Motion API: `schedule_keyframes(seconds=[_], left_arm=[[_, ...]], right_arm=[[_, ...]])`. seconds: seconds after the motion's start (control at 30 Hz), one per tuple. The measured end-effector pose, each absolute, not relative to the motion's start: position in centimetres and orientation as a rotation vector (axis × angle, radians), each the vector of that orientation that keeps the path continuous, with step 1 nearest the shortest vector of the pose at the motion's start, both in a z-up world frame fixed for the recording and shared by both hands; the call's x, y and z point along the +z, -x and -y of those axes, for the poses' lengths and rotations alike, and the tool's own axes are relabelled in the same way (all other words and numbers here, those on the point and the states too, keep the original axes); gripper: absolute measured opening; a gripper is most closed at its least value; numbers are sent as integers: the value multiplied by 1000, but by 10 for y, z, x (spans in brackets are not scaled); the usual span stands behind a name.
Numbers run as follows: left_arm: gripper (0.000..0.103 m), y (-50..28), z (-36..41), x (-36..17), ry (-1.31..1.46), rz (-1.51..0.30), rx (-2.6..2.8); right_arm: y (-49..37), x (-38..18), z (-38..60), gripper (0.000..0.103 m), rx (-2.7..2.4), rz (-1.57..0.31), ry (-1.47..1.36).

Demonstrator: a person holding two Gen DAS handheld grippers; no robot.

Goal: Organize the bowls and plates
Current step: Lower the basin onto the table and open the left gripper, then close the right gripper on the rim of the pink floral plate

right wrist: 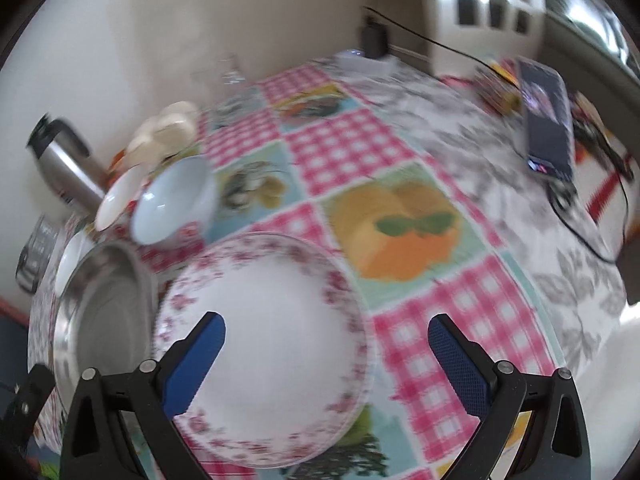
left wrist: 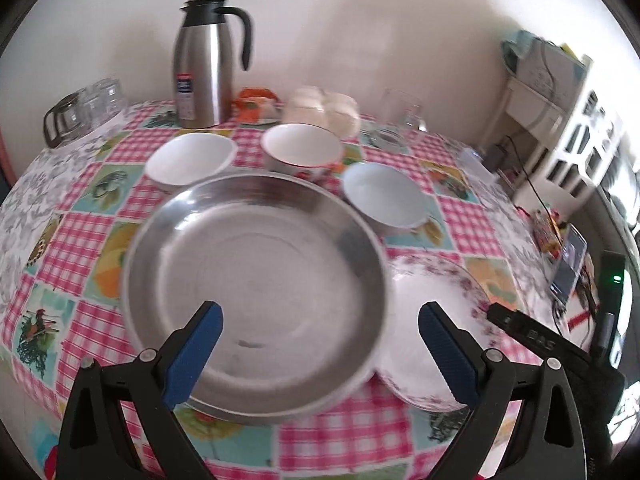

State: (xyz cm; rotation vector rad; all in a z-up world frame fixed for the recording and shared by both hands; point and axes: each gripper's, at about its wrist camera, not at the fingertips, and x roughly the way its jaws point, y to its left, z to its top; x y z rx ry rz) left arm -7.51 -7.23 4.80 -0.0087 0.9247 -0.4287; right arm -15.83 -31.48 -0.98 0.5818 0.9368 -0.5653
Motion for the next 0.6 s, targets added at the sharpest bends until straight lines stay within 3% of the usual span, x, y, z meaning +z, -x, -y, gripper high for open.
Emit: schedule_keyframes(seconds=[0.03,0.17,0.23,0.33,0.6], left_arm=[[98,78,77,48,9,-929,-441],[98,87,93,41,-8,-970,-475],[98,91,99,39,-31,-979,-486],[98,95,104,38,-46,-975,-496],[98,93,112,29,-63,-1021,-490]], right_arm=[[160,-13,318,88,-572,-946,-588],[165,-29,328,72,-558,-993,-639],[163,-35,330,53,-534,-1018,-657],[159,-41,328,36,-503,-1047,-667],[157,-41,330,16,-502,-1050,-656]])
